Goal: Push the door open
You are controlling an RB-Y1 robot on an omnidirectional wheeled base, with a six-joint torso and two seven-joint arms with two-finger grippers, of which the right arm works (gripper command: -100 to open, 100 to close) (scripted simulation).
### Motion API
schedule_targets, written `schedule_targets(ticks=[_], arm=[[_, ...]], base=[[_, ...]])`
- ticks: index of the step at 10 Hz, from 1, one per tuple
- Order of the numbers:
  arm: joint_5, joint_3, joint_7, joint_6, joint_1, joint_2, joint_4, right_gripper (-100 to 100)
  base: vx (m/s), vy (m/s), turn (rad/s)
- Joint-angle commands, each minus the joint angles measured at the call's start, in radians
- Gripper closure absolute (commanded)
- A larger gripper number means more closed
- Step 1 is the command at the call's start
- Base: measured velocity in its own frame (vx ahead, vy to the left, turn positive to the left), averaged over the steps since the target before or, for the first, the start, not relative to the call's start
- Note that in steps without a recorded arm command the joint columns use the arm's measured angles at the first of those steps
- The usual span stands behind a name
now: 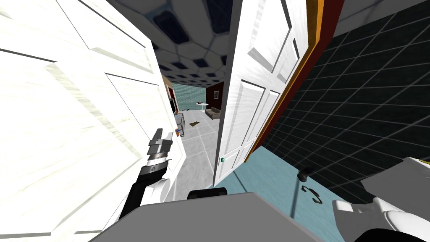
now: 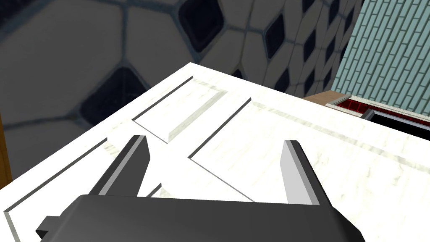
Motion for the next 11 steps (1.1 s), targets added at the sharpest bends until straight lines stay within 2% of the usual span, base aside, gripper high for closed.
schedule_targets(ticks=[1,2,3,9,11], arm=[[0.001,0.013,0.008,-0.028,0.001,0.006,0.042,-100],[0.001,0.02,0.011,-0.042,0.004,0.007,0.062,-100],[0.002,0.034,0.017,-0.07,0.01,0.008,0.102,-100],[0.004,0.079,0.037,-0.16,0.028,0.014,0.227,-100],[0.004,0.1,0.046,-0.202,0.037,0.018,0.286,-100]], base=[[0.086,-0.055,0.107],[0.08,-0.056,0.104],[0.11,-0.068,0.169],[0.089,-0.074,0.118],[0.122,-0.079,0.137]])
